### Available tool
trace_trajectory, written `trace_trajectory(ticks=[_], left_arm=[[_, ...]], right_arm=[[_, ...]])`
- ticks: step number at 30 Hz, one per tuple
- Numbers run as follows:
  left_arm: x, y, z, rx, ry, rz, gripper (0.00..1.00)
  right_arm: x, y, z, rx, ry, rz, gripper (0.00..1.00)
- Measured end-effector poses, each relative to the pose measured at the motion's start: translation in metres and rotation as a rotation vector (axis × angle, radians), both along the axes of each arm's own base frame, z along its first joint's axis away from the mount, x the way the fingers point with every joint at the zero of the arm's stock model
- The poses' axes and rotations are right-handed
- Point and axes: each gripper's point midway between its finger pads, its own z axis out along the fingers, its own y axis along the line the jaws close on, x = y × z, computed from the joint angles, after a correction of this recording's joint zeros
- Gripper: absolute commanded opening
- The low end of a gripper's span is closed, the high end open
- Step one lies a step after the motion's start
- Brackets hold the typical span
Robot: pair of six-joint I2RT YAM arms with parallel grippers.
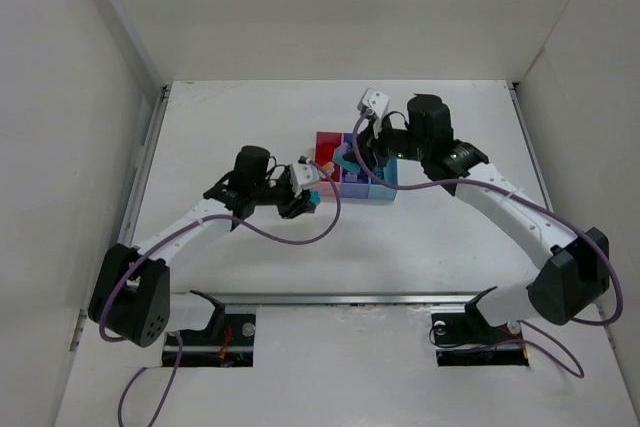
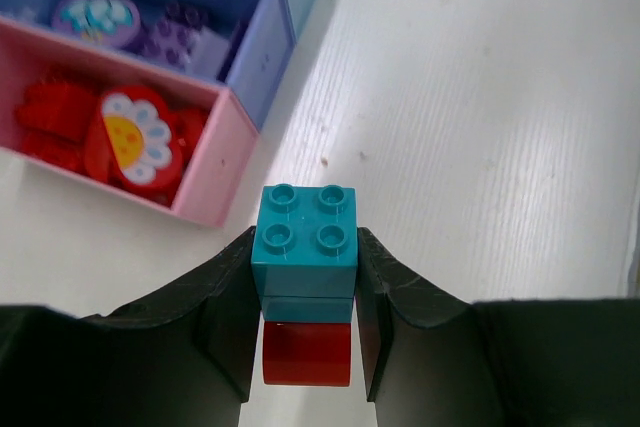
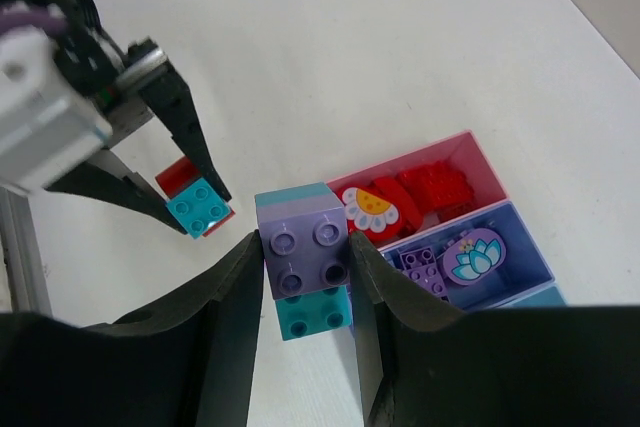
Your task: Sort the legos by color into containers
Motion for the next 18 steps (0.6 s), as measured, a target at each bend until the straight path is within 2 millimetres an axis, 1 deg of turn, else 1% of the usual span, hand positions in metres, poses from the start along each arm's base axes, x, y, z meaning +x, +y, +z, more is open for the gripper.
trace_trajectory(ticks=[2,4,5,8,9,12,13,17,18], left_arm=[[-0.003,0.009,-0.021,0.049,0.007,0.017,0.00],[-0.005,0.018,-0.042,0.108,0.005,0.026,0.04],[-0.006,0.023,-0.052,0.140,-0.003,0.025,0.10],[-0.006,0.035,-0.072,0.223,-0.037,0.018,0.25],[-0.006,0.038,-0.076,0.247,-0.054,0.015,0.36],[-0.006,0.043,-0.087,0.310,-0.099,-0.005,0.51],[-0.006,0.043,-0.089,0.325,-0.111,-0.013,0.62],[-0.004,0.043,-0.090,0.352,-0.151,-0.030,0.82],[-0.004,0.043,-0.090,0.353,-0.156,-0.032,0.83]], right_arm=[[0.000,0.000,0.000,0.001,0.001,-0.001,0.00],[0.000,0.001,-0.001,0.001,0.002,0.000,0.00],[0.001,0.001,-0.001,0.000,0.003,-0.001,0.00],[-0.001,0.003,-0.002,-0.003,0.004,-0.001,0.00],[-0.001,0.004,-0.002,-0.004,0.003,-0.002,0.00],[-0.002,0.007,-0.003,-0.007,0.003,0.000,0.00],[-0.002,0.008,-0.004,-0.008,0.003,0.000,0.00],[-0.003,0.010,-0.005,-0.010,0.004,0.003,0.00],[-0.002,0.010,-0.005,-0.009,0.003,0.003,0.00]])
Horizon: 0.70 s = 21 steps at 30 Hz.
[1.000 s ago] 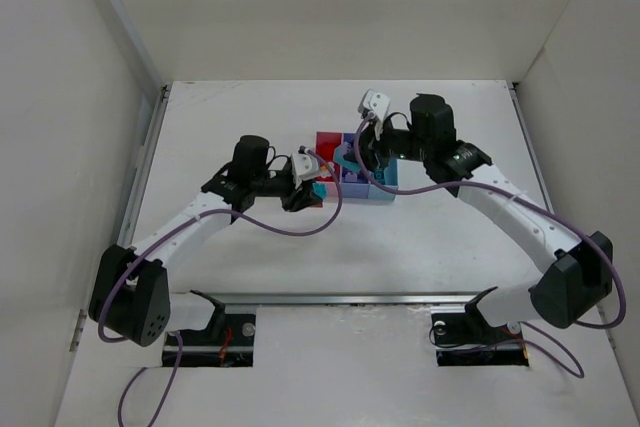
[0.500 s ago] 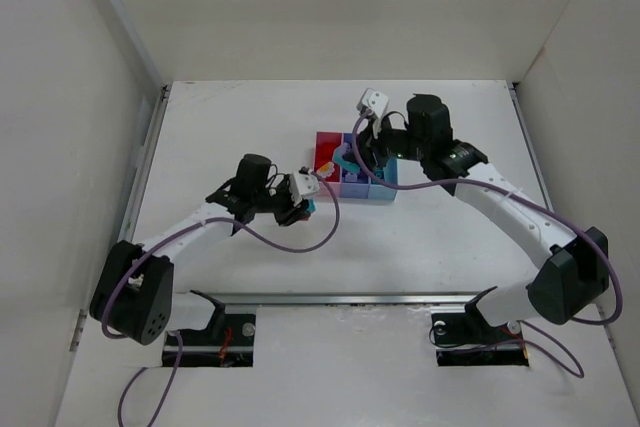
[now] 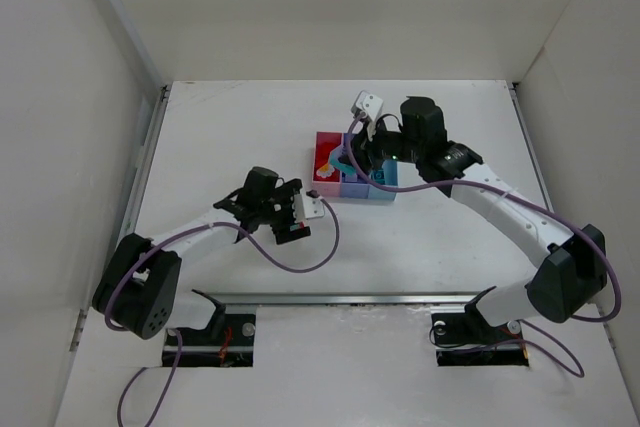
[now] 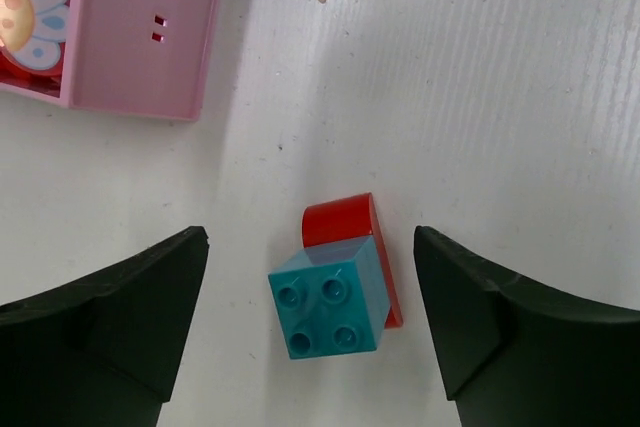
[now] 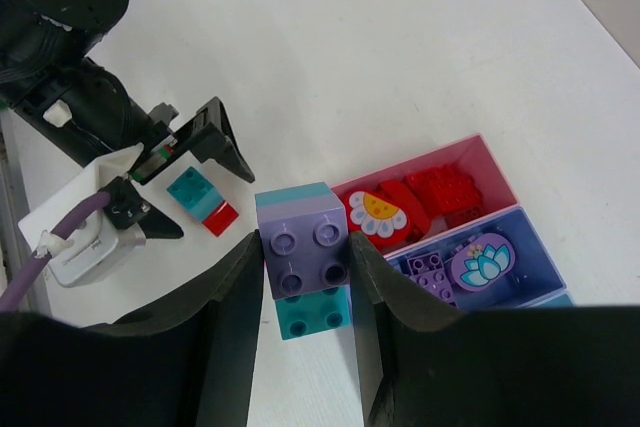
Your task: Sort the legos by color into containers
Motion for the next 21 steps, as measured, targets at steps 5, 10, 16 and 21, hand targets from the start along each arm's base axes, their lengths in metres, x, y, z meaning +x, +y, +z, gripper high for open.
trace_trajectory(ticks=[5,10,16,21], left_arm=[[0.005,-0.007,0.014,-0.031,0.019,0.014,0.86],[0.028,-0.038,0.083,-0.221,-0.007,0.000,0.88],[0.031,-0.056,0.134,-0.391,-0.015,-0.039,0.90],[0.016,-0.061,0.133,-0.424,0.064,-0.087,0.82]], right_arm=[[-0.001,0.001,0.000,0.002,-0.002,0.010,0.00],[-0.012,0.009,0.000,0.007,-0.006,0.073,0.00],[-0.044,0.035,-0.023,-0.059,0.021,0.228,0.00],[-0.049,0.040,-0.036,-0.095,0.037,0.262,0.00]])
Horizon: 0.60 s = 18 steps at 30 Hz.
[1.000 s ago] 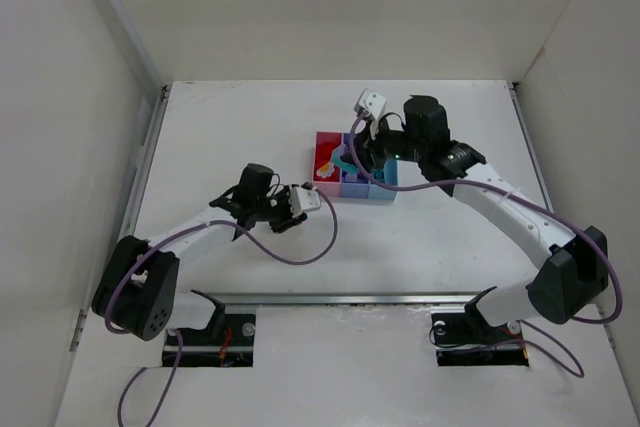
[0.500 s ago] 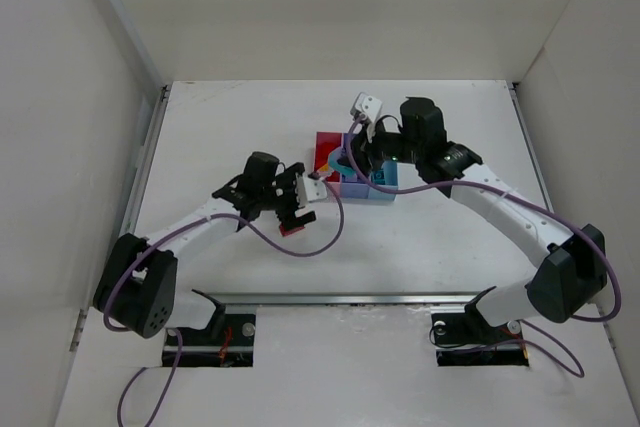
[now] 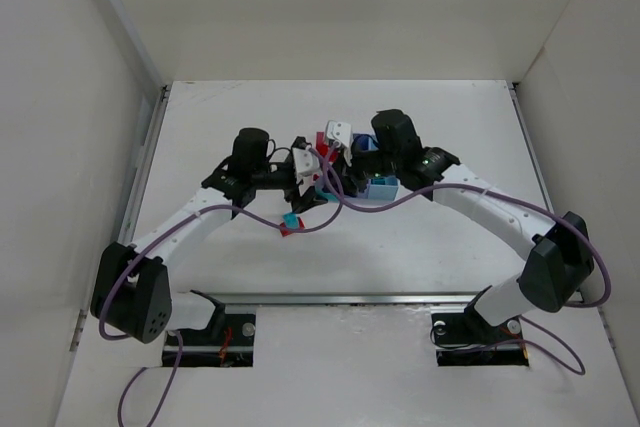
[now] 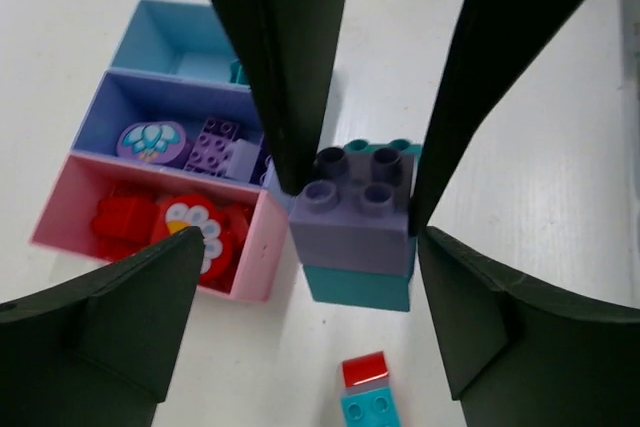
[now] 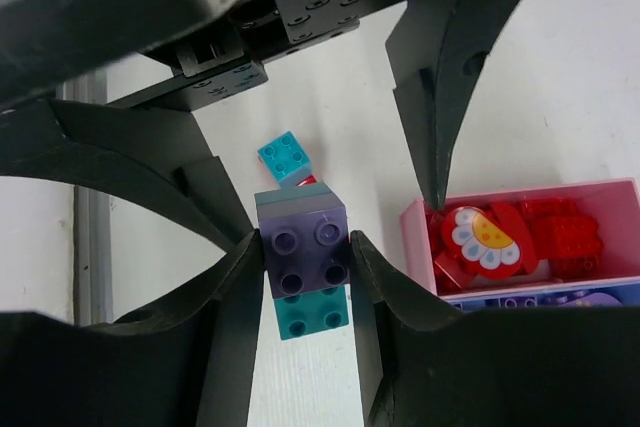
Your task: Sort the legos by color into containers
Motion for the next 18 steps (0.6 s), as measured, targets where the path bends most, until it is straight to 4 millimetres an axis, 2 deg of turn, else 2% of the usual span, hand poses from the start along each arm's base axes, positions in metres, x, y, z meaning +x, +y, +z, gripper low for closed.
trace_trajectory(ticks=[3,8,9,10,11,13,14,16,18], left_arm=[[-0.008,-0.004,0.006,-0.024,0.013,-0.050,0.68],[-0.023,-0.007,0.004,-0.034,0.064,-0.106,0.22],[-0.024,-0.007,0.004,-0.034,0.076,-0.105,0.21],[-0.026,-0.007,0.003,-0.035,0.083,-0.109,0.21],[-0.027,-0.006,0.003,-0.034,0.089,-0.109,0.30],[-0.027,-0.006,0.003,-0.034,0.089,-0.110,0.61],[-0.026,-0.006,0.003,-0.033,0.084,-0.108,0.71],[-0.025,-0.005,0.003,-0.030,0.084,-0.103,0.78],[-0.025,-0.005,0.002,-0.028,0.083,-0.099,0.78]], right_arm=[[-0.004,0.003,0.000,-0.001,-0.004,0.015,0.00],[-0.005,0.007,0.001,-0.001,-0.030,0.030,0.00],[-0.007,0.007,0.000,-0.005,-0.032,0.038,0.00],[-0.007,0.007,0.000,-0.005,-0.035,0.039,0.00],[-0.008,0.008,0.000,-0.005,-0.036,0.040,0.00],[-0.007,0.008,0.000,-0.006,-0.036,0.036,0.00],[-0.008,0.008,0.001,-0.004,-0.032,0.033,0.00],[-0.007,0.008,0.001,-0.005,-0.030,0.027,0.00],[-0.007,0.008,0.001,-0.005,-0.031,0.025,0.00]])
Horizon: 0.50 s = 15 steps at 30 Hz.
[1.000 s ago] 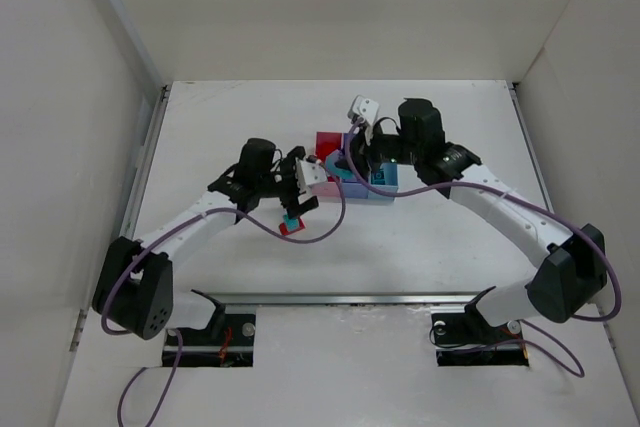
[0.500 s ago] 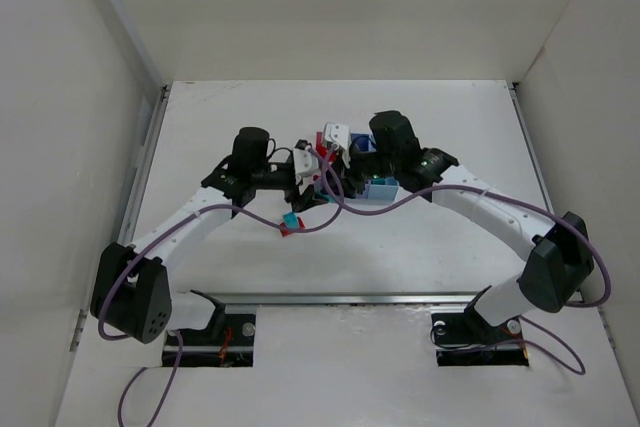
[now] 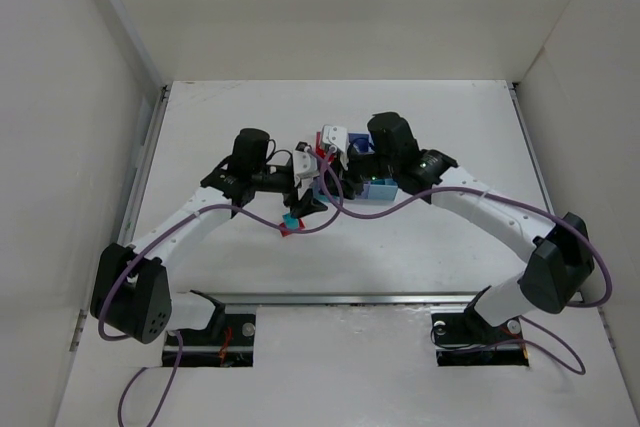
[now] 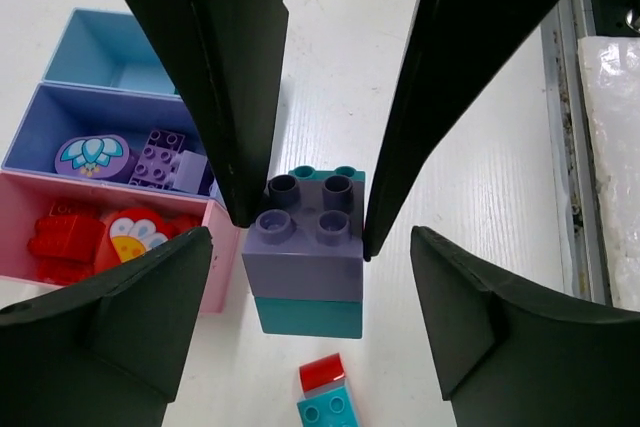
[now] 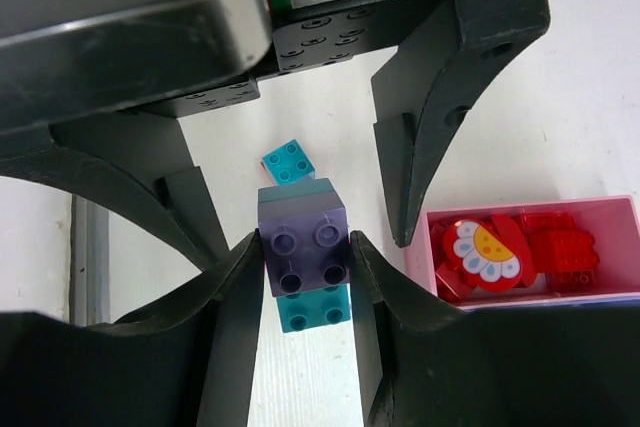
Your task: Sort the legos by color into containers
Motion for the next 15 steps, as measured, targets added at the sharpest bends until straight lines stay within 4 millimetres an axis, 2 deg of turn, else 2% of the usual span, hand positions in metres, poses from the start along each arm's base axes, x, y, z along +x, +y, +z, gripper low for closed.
trace_trajectory(ticks=[1,5,6,9,10,11,15], left_arm=[[0.0003,0.0001,-0.0001,0.001,-0.001,0.001,0.75],[0.0016,0.0006,-0.0005,0.005,-0.008,0.006,0.49],[0.0020,0.0009,-0.0005,0.007,-0.009,0.009,0.34],[0.0013,0.0013,-0.0005,0.008,-0.008,0.008,0.14],[0.0007,0.0014,-0.0008,0.008,-0.002,0.009,0.04],[0.0006,0.0015,-0.0004,0.008,0.000,0.011,0.00],[0.0019,0.0006,0.0022,0.002,-0.013,0.012,0.00]], right_arm=[[-0.0002,0.0000,0.0004,0.000,-0.001,-0.001,0.00],[-0.0014,0.0003,0.0010,0.001,-0.001,-0.002,0.00],[-0.0015,0.0002,0.0006,0.001,0.000,-0.002,0.00],[0.0001,-0.0010,0.0014,-0.001,-0.017,-0.007,0.00],[0.0003,-0.0013,0.0018,-0.002,-0.019,-0.009,0.00],[0.0003,-0.0015,0.0023,-0.001,-0.020,-0.010,0.00],[0.0019,-0.0038,0.0060,0.000,-0.032,-0.027,0.00]])
